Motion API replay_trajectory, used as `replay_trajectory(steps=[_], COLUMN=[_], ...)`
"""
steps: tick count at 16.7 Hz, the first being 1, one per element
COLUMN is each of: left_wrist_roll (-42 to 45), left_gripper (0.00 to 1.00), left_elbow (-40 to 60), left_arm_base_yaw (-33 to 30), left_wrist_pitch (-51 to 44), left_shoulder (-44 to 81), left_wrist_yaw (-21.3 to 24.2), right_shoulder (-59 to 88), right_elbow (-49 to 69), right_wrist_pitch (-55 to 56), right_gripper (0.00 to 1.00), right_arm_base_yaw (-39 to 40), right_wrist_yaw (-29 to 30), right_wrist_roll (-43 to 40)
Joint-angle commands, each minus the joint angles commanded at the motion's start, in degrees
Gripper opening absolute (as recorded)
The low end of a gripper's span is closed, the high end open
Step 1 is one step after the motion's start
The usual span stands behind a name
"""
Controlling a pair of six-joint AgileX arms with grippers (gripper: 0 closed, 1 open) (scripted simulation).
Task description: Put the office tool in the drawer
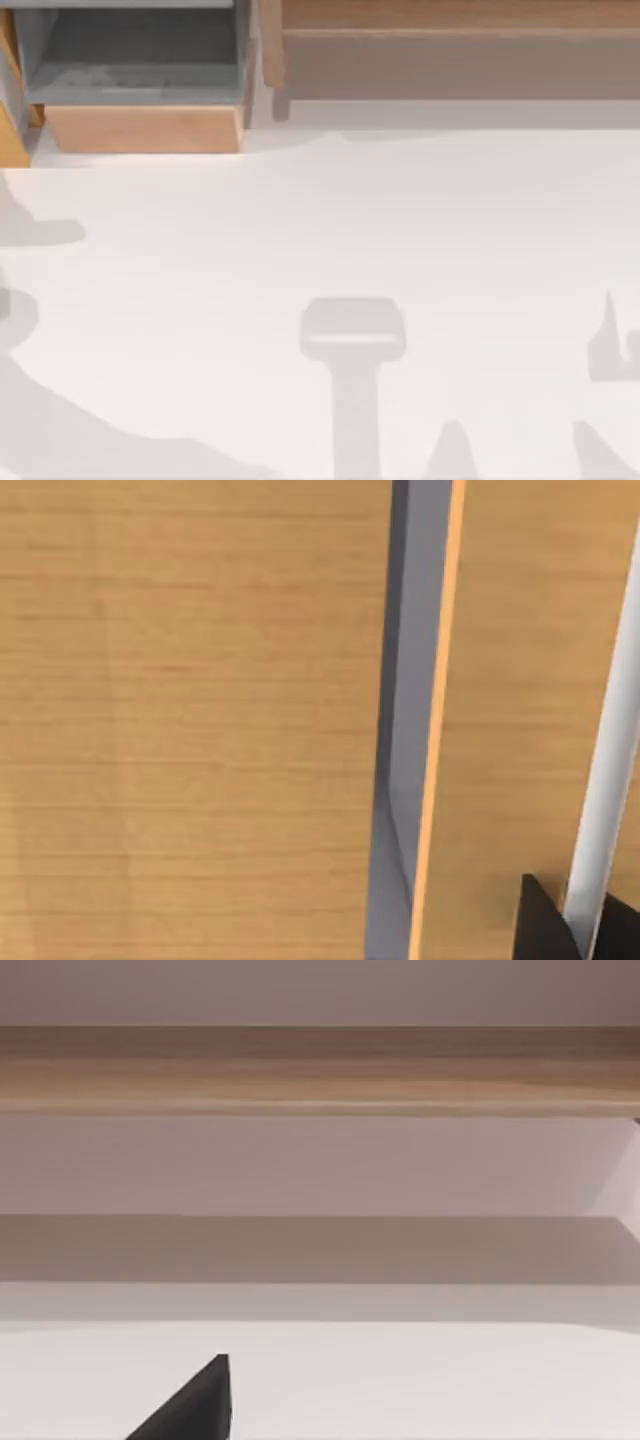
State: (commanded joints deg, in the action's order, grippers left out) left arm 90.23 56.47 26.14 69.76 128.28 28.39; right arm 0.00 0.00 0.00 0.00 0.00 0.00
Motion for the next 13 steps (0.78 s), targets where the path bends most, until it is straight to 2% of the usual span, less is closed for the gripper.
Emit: replay_trajectory(steps=[8,13], left_wrist_roll=[-0.17,-0.24], left_gripper=[0.0,0.0], left_elbow=[13.72,15.31], left_arm_base_yaw=[-3.24,-3.66], left_wrist_pitch=[-7.21,-8.12], left_shoulder=[6.29,6.98], left_wrist_yaw=[-3.35,-3.74], right_shoulder=[0.0,0.0], right_elbow=[0.0,0.0], right_wrist_pitch=[0.0,0.0], right_gripper=[1.0,1.0], right_arm_base_yaw=[0.0,0.0], right_wrist_yaw=[0.0,0.0], right_wrist_roll=[0.0,0.0])
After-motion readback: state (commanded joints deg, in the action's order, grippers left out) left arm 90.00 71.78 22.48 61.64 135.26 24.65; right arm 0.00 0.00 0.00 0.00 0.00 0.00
